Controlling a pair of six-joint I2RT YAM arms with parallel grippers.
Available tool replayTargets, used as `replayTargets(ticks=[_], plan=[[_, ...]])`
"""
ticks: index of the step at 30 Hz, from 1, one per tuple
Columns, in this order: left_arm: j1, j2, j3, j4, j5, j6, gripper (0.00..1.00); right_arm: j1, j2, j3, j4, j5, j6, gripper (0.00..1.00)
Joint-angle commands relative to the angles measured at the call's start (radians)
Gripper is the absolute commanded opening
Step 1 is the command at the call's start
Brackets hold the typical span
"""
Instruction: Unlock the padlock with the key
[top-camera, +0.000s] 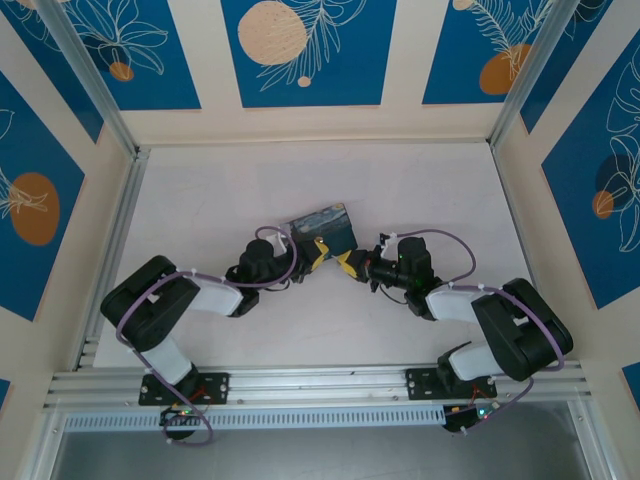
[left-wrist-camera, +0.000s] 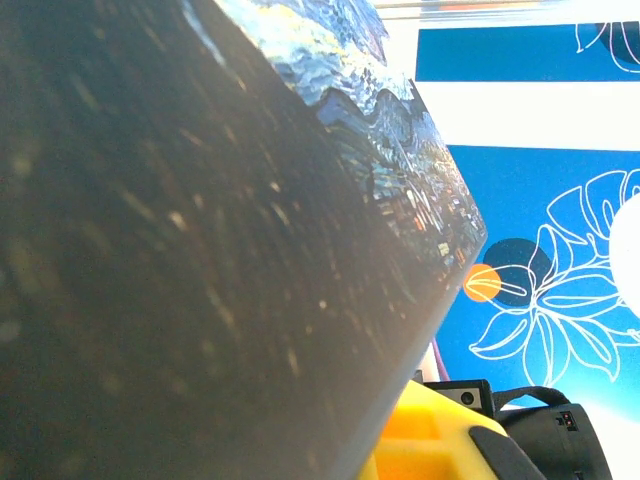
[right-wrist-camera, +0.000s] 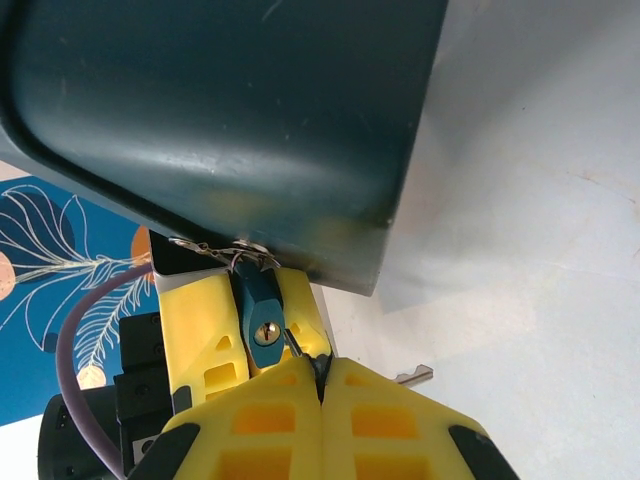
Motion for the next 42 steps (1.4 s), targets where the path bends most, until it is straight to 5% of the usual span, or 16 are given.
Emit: replayTargets(ticks=[1, 42], plan=[[0.011, 0.006, -0.003, 0.090, -0.009, -0.014, 0.00, 0.000, 0.015, 0.018, 0.027, 0.013, 0.007, 0.00], [0.007, 0.023, -0.013, 0.092, -0.019, -0.015, 0.00, 0.022, 0.019, 0.044, 0.005, 0.030, 0.015, 0.00]])
